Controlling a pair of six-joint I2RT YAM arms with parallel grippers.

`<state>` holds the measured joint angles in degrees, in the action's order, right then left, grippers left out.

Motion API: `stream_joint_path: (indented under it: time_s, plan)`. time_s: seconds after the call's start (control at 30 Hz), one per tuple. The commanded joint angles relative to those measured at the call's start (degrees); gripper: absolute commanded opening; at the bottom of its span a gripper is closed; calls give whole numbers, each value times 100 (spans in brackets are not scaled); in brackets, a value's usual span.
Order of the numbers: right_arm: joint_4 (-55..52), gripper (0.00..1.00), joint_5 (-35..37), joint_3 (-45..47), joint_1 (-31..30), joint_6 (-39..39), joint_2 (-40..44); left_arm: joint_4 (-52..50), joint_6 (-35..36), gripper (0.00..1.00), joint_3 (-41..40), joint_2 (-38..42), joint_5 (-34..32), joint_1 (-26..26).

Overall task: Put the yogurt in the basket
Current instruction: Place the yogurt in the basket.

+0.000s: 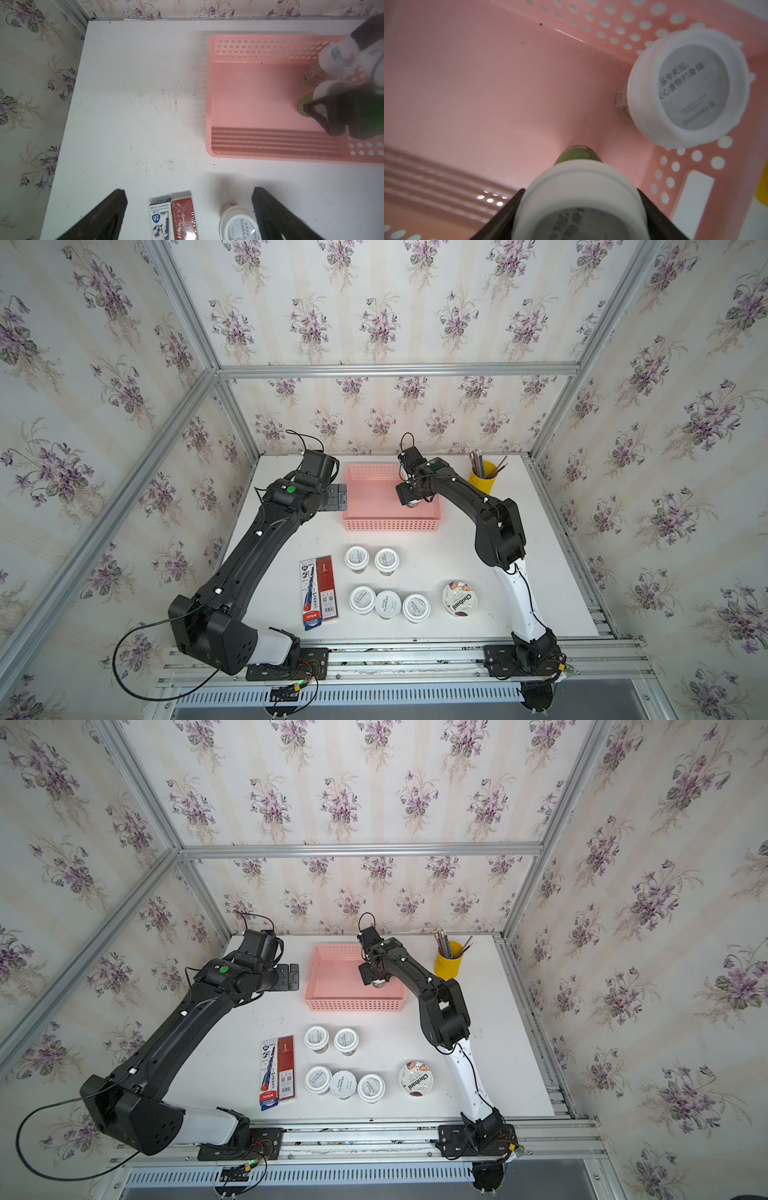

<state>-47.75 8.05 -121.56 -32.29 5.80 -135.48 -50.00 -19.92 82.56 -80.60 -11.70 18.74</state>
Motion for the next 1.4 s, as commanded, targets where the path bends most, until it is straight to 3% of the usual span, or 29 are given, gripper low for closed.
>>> stream_joint_path:
  time_s: [0.0, 0.37, 0.8, 1.37]
  plan:
    - [90, 79, 37, -34, 41, -27, -74, 105, 47, 99, -12, 10, 98, -15]
    - [99, 83, 73, -17, 65, -57, -154, 126, 76, 99, -12, 18, 155, -53]
    - [125, 89, 107, 143, 65, -37, 377, 151, 93, 99, -61, 103, 353, -90]
    - [248, 72, 157, 317, 65, 6, 359, 166, 111, 99, -97, 159, 383, -90]
